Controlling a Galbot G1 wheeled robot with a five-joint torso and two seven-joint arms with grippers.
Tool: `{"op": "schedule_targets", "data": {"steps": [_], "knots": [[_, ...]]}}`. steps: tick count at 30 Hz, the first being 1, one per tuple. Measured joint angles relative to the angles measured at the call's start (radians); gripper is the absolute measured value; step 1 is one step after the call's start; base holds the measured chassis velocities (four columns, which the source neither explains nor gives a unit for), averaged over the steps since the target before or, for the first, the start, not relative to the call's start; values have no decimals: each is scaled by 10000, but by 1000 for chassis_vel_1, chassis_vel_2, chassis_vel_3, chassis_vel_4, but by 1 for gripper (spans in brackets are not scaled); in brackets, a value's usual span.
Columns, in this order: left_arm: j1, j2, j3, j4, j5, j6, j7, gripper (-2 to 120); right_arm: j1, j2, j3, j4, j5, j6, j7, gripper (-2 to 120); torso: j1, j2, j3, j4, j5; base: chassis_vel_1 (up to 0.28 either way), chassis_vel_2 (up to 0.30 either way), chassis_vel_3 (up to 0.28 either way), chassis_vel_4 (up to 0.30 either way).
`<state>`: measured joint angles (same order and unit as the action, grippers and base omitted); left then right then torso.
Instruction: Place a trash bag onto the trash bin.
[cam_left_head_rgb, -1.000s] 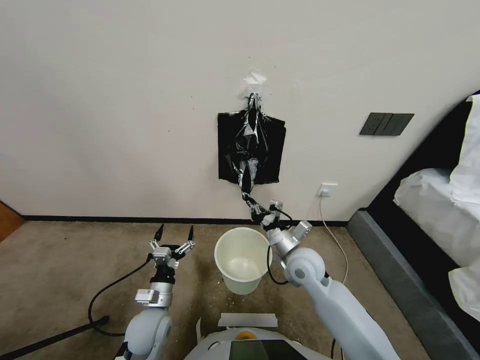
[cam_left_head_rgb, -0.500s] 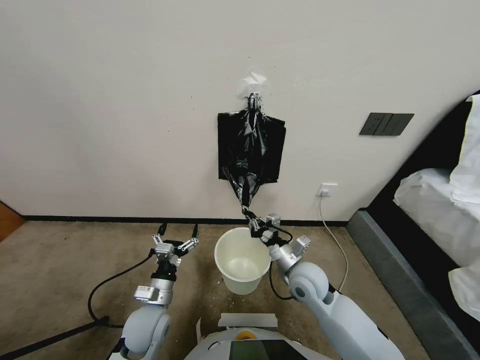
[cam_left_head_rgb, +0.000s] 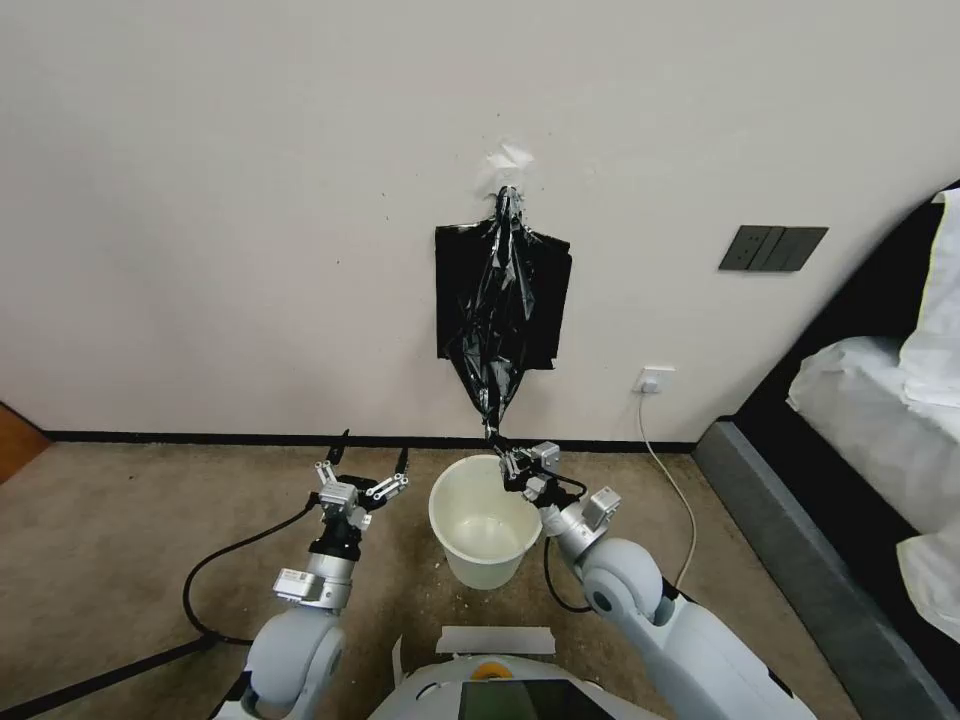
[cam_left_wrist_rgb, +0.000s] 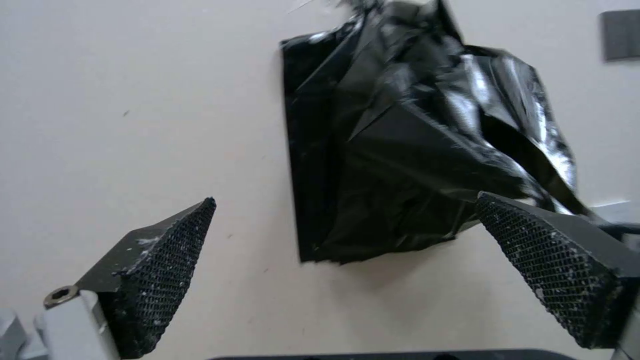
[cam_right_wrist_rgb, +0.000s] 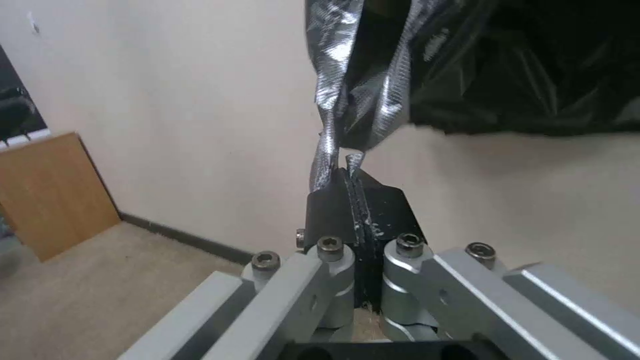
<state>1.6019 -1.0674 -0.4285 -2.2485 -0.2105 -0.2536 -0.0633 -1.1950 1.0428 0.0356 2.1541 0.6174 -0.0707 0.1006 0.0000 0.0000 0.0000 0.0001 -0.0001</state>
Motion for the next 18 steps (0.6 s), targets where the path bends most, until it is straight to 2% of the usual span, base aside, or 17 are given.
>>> {"op": "schedule_targets", "data": {"steps": [2,3,4,5,8,9,11,12,15,16,18], "knots": [[-463,837,122,-229,-461,298,-47,100,243,9,110,328,499,-110,234,0,0,0,0,1,-1,0,0,0,0],[-463,837,122,-229,-461,298,-47,100,243,9,110,328,499,-110,234,0,0,0,0,1,-1,0,0,0,0],[-815,1321,207,-319,-764,482,-108,100,318,3,160,452,643,-168,314,0,0,0,0,2,-2,0,0,0,0],[-815,1321,207,-319,-764,482,-108,100,318,3,160,452,643,-168,314,0,0,0,0,2,-2,0,0,0,0],[-2271,2803,612,-407,-1654,1048,-343,100,436,-60,229,571,510,-221,387,0,1,0,0,-2,0,0,0,0,0],[-2271,2803,612,-407,-1654,1048,-343,100,436,-60,229,571,510,-221,387,0,1,0,0,-2,0,0,0,0,0],[-3815,3805,1244,-319,-2390,1507,-554,100,441,-80,234,559,154,-223,386,0,1,0,2,-1,-2,0,0,0,0],[-3815,3805,1244,-319,-2390,1507,-554,100,441,-80,234,559,154,-223,386,0,1,0,2,-1,-2,0,0,0,0],[-5629,4552,2345,-161,-2929,2024,-772,100,429,-79,211,496,-186,-223,378,0,1,0,2,-3,-2,0,0,0,0],[-5629,4552,2345,-161,-2929,2024,-772,100,429,-79,211,496,-186,-223,378,0,1,0,2,-3,-2,0,0,0,0],[-6925,4886,3224,-64,-3085,2426,-900,100,429,-78,207,489,-234,-223,376,0,1,0,2,0,1,0,0,0,0]]}}
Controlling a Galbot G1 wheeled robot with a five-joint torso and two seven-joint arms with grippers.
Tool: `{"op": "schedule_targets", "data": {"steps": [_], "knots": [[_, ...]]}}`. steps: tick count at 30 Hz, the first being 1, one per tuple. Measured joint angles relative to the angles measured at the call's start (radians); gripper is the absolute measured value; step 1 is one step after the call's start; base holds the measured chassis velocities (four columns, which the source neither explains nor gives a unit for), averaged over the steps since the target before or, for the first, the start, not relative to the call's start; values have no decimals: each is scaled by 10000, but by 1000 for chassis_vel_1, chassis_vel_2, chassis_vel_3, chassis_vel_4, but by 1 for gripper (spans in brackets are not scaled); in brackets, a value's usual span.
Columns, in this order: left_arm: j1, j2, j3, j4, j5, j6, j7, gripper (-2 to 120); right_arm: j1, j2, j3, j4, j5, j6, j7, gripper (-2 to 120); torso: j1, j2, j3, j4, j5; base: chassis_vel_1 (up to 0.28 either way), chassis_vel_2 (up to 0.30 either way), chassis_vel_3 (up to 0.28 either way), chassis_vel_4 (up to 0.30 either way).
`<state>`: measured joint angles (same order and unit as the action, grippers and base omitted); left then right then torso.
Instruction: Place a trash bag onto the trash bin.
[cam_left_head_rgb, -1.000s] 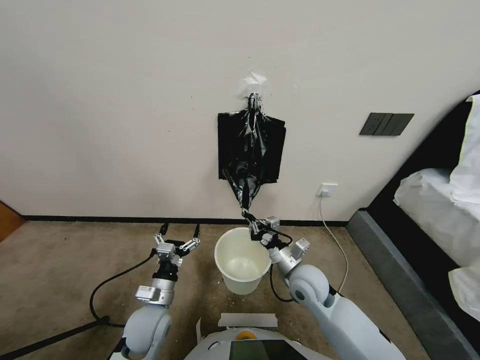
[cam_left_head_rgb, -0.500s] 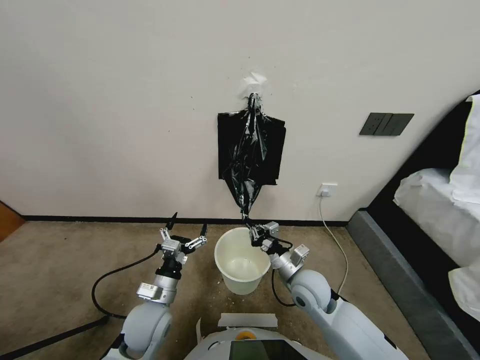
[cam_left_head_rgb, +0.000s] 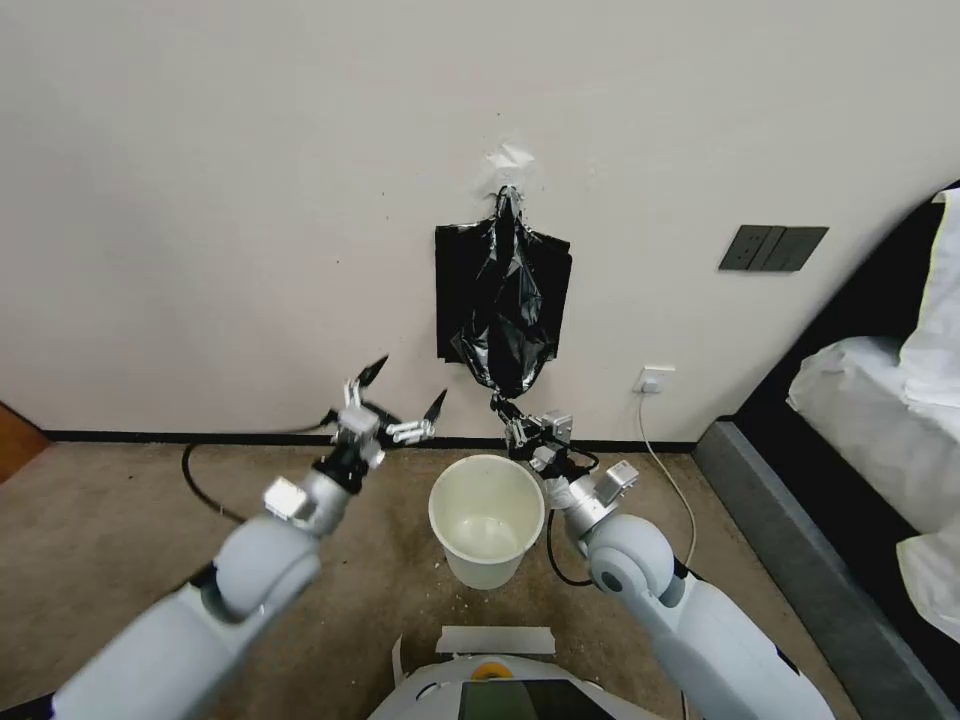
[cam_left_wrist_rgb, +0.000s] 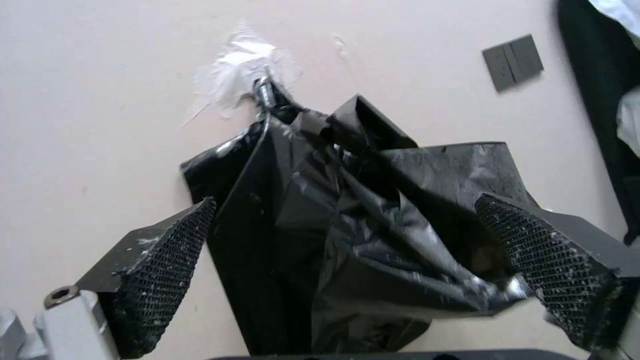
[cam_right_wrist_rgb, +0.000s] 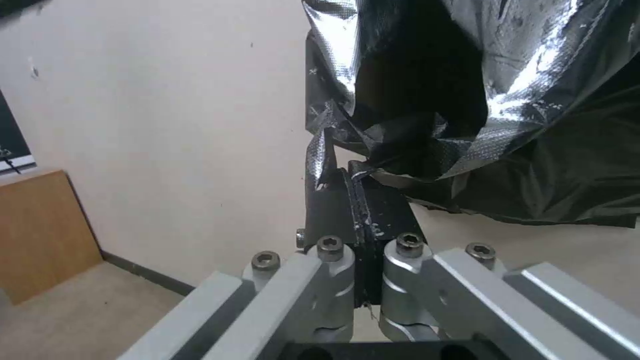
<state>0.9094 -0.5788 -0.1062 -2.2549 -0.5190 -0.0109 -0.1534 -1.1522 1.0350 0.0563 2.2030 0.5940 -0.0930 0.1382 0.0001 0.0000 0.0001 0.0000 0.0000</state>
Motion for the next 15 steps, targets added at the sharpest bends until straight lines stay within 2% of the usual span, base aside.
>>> {"op": "schedule_targets", "data": {"steps": [1,4,5,6,7,9,10,13,14,15], "knots": [[0,0,0,0,0,0,0,100,0,0,0,0,0,0,0,0,0,0,0,0,0,0,0,0,0],[-2272,444,1752,151,-272,998,-224,100,-1,-12,18,-5,-50,1,-12,0,0,0,0,2,0,0,0,0,0],[-2272,444,1752,151,-272,998,-224,100,-1,-12,18,-5,-50,1,-12,0,0,0,0,2,0,0,0,0,0],[-3387,512,2620,228,-521,1520,-492,100,-20,-8,27,3,-73,2,-21,0,0,0,0,0,0,0,0,0,0],[-3387,512,2620,228,-521,1520,-492,100,-20,-8,27,3,-73,2,-21,0,0,0,0,0,0,0,0,0,0],[-4661,379,3635,324,-899,2230,-881,100,-51,-1,40,35,-91,4,-28,0,0,0,-1,0,3,0,0,0,0],[-4661,379,3635,324,-899,2230,-881,100,-51,-1,40,35,-91,4,-28,0,0,0,-1,0,3,0,0,0,0],[-6142,-17,5059,528,-1234,3170,-1328,100,-107,-16,111,85,-96,10,-35,0,0,0,0,-1,-1,0,0,0,0],[-6142,-17,5059,528,-1234,3170,-1328,100,-107,-16,111,85,-96,10,-35,0,0,0,0,-1,-1,0,0,0,0],[-6600,-173,5465,582,-1454,3650,-1533,100,-137,-29,153,115,-92,14,-39,0,0,0,0,-1,2,0,0,0,0]]}}
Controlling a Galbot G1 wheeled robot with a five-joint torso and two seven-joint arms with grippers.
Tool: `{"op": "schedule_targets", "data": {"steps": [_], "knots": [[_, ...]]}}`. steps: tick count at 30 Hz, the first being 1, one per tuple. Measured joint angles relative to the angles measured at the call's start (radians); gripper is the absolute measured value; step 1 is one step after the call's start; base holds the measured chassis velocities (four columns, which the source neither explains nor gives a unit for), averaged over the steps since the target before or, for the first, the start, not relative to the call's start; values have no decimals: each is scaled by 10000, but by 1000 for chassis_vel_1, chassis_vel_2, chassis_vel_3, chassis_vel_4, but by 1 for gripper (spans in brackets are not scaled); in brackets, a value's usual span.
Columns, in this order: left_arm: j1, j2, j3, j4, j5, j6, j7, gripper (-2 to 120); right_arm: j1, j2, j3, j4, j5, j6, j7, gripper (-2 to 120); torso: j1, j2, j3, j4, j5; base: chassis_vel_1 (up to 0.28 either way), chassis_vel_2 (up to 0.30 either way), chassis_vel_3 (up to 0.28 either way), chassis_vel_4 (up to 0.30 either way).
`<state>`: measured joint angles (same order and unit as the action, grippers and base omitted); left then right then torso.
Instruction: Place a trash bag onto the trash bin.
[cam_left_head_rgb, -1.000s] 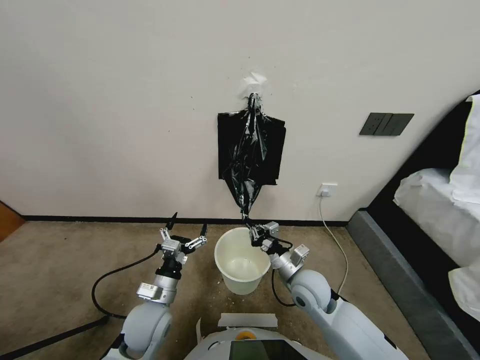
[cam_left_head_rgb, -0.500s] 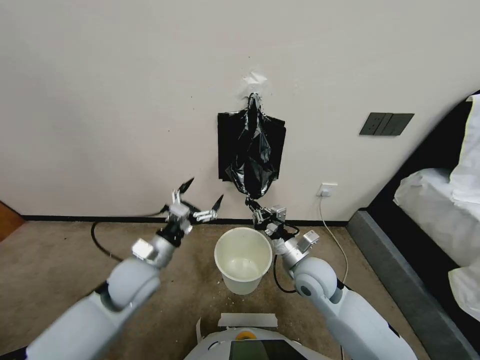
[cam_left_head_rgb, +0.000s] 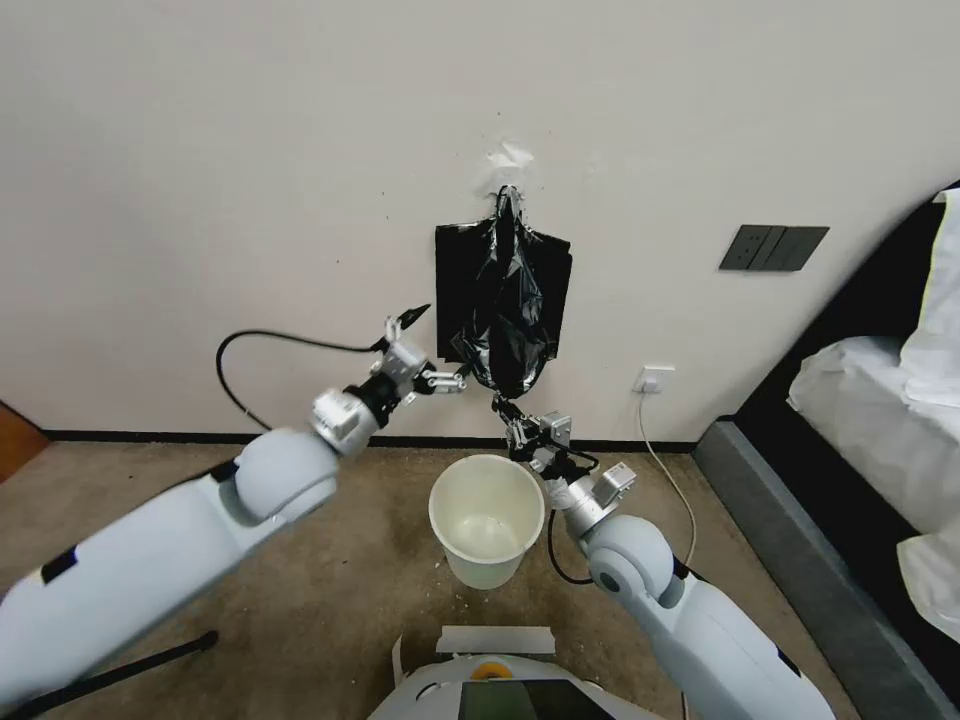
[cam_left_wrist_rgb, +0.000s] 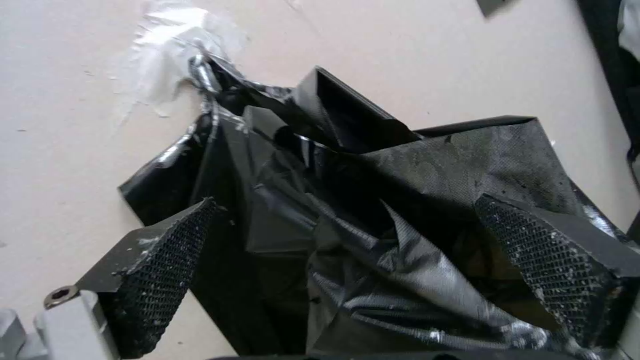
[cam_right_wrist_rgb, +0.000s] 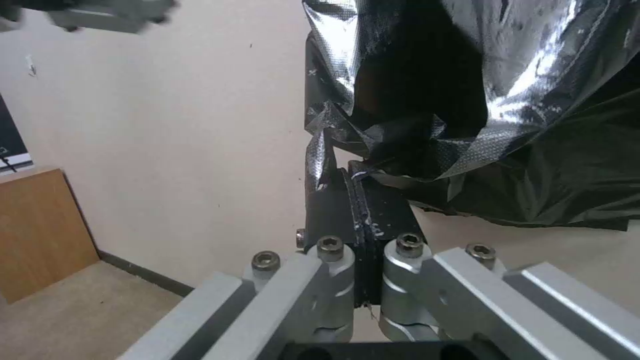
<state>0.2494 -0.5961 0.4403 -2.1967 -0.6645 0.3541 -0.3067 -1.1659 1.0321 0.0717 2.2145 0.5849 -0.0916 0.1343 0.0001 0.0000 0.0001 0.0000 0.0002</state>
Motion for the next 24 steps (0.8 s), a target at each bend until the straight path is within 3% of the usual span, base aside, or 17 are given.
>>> {"op": "schedule_targets", "data": {"steps": [2,7,20,23,24], "knots": [[-721,-276,552,162,-282,842,-319,100,-60,-24,72,56,7,6,-14,0,0,0,0,-1,-2,0,0,0,0],[-1625,-674,1093,592,-950,1478,-757,100,-168,-36,201,124,28,33,-56,0,0,0,0,0,-1,0,0,0,0],[-2242,-1242,1434,1028,-2431,2137,-1445,98,-133,-64,204,157,91,59,-72,0,-1,0,-1,0,-1,0,0,0,0],[-2201,-1210,1429,1001,-2628,2244,-1725,80,-56,-90,198,168,168,60,-56,0,-1,0,-1,0,-2,0,0,0,0],[-2201,-1210,1429,1001,-2628,2244,-1725,80,-56,-90,198,168,168,60,-56,0,-1,0,-1,0,-2,0,0,0,0]]}}
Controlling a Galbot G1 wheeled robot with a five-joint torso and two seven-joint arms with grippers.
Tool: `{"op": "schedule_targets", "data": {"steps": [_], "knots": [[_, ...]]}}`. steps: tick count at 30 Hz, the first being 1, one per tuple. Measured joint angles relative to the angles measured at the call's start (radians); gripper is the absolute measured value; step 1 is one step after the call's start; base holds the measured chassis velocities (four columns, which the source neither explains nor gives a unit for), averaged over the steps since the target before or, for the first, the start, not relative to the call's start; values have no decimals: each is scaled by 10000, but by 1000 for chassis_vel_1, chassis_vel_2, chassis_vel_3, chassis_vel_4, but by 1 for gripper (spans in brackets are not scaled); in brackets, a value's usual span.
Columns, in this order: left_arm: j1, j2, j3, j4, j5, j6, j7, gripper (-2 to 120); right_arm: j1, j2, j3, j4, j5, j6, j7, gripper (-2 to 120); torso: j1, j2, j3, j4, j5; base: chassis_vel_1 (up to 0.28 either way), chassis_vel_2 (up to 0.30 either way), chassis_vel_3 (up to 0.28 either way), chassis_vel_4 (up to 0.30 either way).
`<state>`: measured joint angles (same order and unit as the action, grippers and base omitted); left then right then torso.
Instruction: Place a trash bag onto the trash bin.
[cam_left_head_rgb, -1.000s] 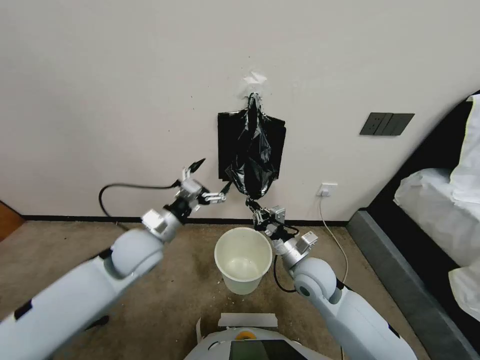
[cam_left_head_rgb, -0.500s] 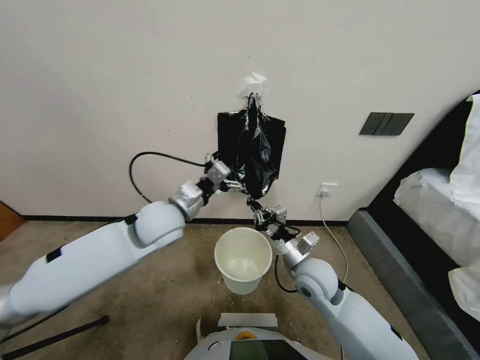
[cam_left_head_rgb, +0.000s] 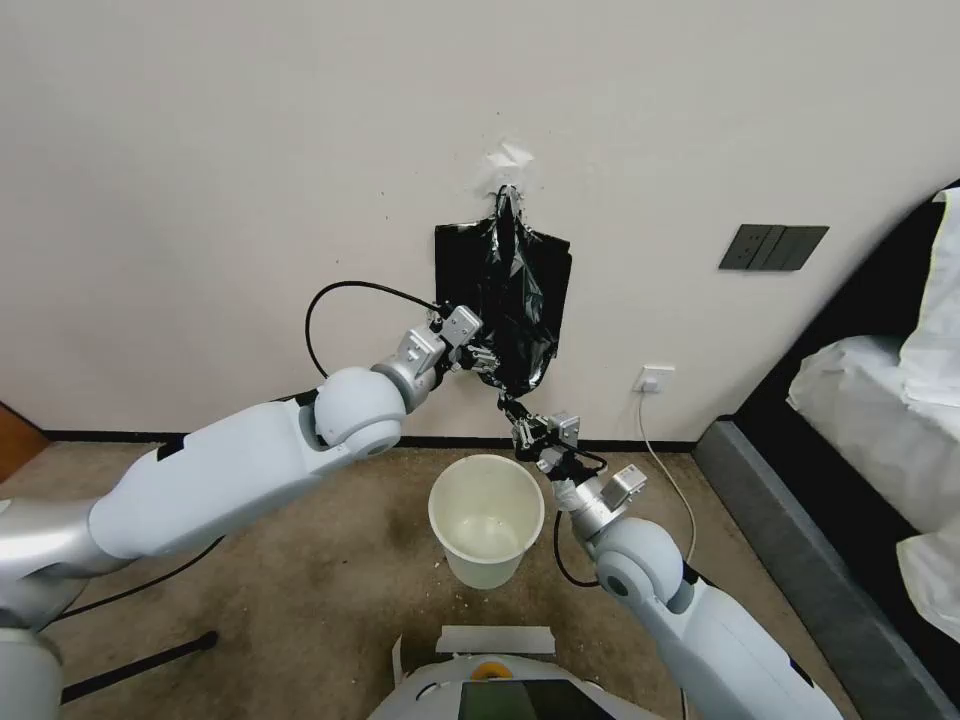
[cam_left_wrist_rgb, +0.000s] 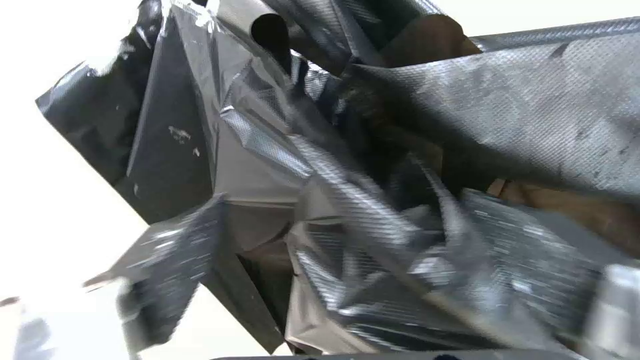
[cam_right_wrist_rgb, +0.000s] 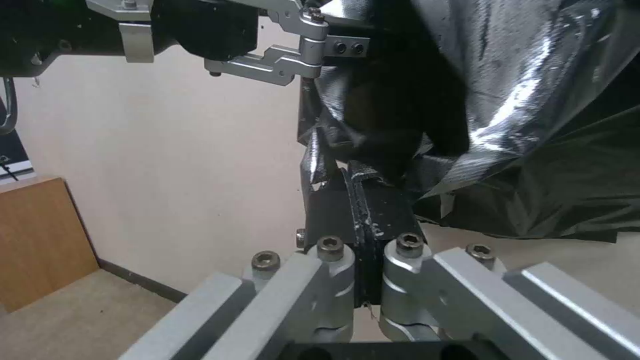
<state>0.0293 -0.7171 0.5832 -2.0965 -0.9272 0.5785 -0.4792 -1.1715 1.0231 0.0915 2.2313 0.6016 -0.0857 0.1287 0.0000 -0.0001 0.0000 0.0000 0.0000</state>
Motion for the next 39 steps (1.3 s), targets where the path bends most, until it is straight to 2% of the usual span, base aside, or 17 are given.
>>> {"op": "schedule_targets", "data": {"steps": [3,5,7,11,13,14,15,18,19,21,23,30,32,34,36,38,39], "knots": [[74,106,-75,2,55,-9,-174,67,18,1,-39,27,29,0,11,0,1,0,0,0,-1,0,0,0,0],[78,156,-110,-4,79,-23,-196,64,24,1,-51,28,36,0,13,0,0,0,0,0,-1,0,0,0,0],[81,295,-213,-26,149,-92,-204,52,59,6,-79,19,42,0,20,0,0,0,0,0,-1,0,0,0,0],[116,422,-310,-31,175,-138,-204,45,87,13,-99,14,63,0,31,0,0,0,0,0,0,0,0,0,0],[328,648,-572,-124,186,-214,-197,30,107,13,-117,21,74,-1,43,0,0,0,0,1,-1,0,0,0,0],[328,648,-572,-124,186,-214,-197,30,107,13,-117,21,74,-1,43,0,0,0,0,1,-1,0,0,0,0],[506,763,-724,-199,182,-250,-188,23,106,15,-122,32,78,-3,51,0,0,0,0,0,0,0,0,0,0],[617,829,-810,-234,164,-268,-179,20,102,15,-123,52,81,-6,57,0,0,0,0,1,-2,0,0,0,0],[902,930,-995,-267,130,-377,-167,10,97,4,-124,122,108,-19,72,0,0,0,0,1,-1,0,0,0,0],[1070,954,-1088,-272,122,-514,-165,3,95,-22,-116,194,158,-33,106,0,0,0,0,1,-2,0,0,0,0],[1168,948,-1152,-272,121,-677,-169,0,86,-53,-87,269,198,-40,139,0,0,0,0,1,-1,0,0,0,0],[1556,853,-1501,-274,72,-1442,-271,0,-100,-233,325,713,308,-234,290,0,0,0,0,-1,0,0,0,0,0],[1717,853,-1683,-334,-36,-1712,-365,0,-287,-395,668,999,215,-429,434,10,0,0,0,1,1,0,0,0,0],[1756,851,-1723,-350,-50,-1773,-384,0,-360,-462,777,1084,107,-505,464,13,0,0,0,1,1,0,0,0,0],[1901,857,-1875,-431,-66,-1938,-442,0,-736,-803,1270,1460,-438,-848,602,26,0,0,0,-2,1,0,0,0,0],[1946,865,-1916,-464,-67,-1960,-451,0,-820,-894,1401,1546,-575,-935,665,28,0,0,0,-3,1,0,0,0,0],[2022,882,-1989,-530,-73,-1984,-456,0,-902,-1054,1602,1676,-756,-1056,763,33,0,0,0,-4,2,0,0,0,0]]}}
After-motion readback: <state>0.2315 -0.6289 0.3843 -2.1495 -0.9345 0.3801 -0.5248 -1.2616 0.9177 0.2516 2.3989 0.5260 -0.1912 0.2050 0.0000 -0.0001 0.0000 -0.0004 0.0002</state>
